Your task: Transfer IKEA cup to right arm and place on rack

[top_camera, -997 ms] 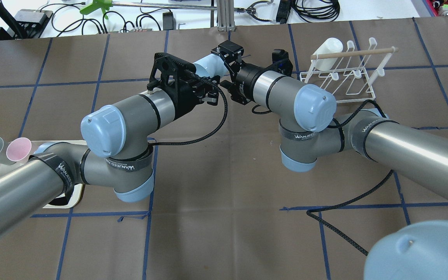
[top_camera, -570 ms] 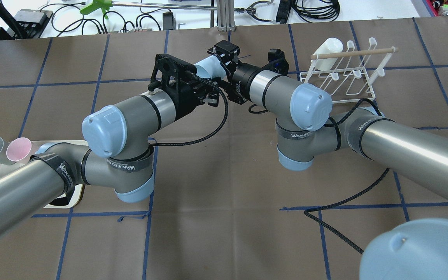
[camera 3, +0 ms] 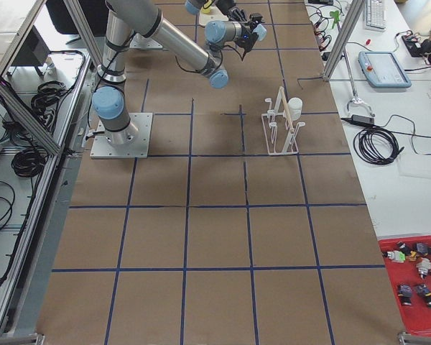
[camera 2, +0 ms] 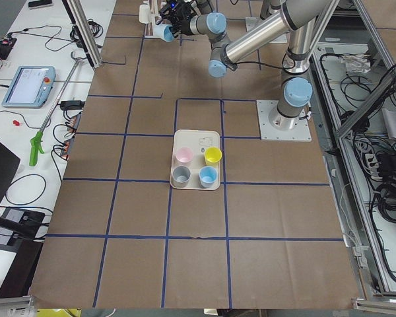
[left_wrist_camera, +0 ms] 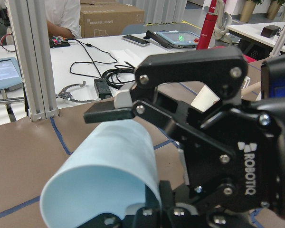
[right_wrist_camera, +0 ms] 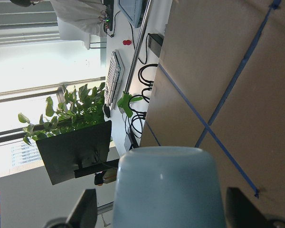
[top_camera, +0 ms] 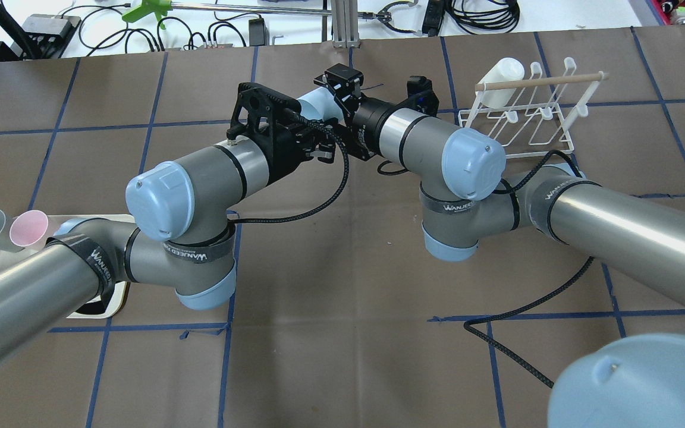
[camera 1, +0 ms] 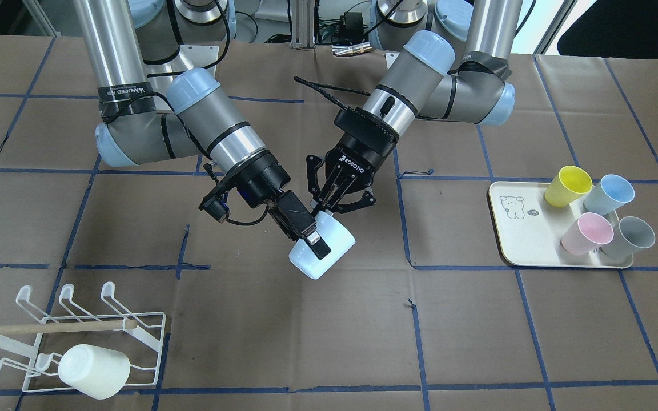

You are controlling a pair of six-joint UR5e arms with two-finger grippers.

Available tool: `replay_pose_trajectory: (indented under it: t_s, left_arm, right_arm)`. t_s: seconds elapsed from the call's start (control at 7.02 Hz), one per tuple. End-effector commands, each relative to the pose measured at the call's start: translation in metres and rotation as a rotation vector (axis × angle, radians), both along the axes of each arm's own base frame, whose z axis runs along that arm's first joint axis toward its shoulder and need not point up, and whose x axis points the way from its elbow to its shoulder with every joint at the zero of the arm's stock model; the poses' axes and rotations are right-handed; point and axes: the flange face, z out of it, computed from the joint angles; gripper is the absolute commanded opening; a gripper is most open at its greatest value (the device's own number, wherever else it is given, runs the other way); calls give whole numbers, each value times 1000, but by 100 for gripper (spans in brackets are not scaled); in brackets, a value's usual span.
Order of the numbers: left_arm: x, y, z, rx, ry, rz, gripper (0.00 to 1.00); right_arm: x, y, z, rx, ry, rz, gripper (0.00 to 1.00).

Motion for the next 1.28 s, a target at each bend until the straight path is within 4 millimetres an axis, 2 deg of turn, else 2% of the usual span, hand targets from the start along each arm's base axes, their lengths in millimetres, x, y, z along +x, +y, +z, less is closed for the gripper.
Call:
replay_pose_trajectory:
  t_s: [0.0, 0.14, 0.28, 0.43, 0.57, 0.85, 1.14]
  left_arm:
    - [0, 0, 1, -1, -1, 1, 0]
    - [0, 0, 1, -1, -1, 1, 0]
    - [1, 2, 6, -11, -2, 8, 29]
    - [1, 0, 3, -8, -2, 8, 85]
    - [2, 2, 8, -8, 2, 17, 99]
    - [6, 3, 10, -3, 7, 27, 100]
    - [24, 26, 7, 14, -28, 94, 100]
  right_arm:
    - [0, 0, -1, 2, 0, 3, 51]
    - [0, 0, -1, 3, -6, 17, 39]
    - [0, 1, 0, 5, -15, 32, 32]
    - [-2, -1, 0, 6, -19, 33, 31]
    - [-5, -1, -1, 8, -20, 31, 31]
    - [-6, -2, 0, 7, -21, 28, 31]
    - [-11, -4, 4, -6, -16, 20, 31]
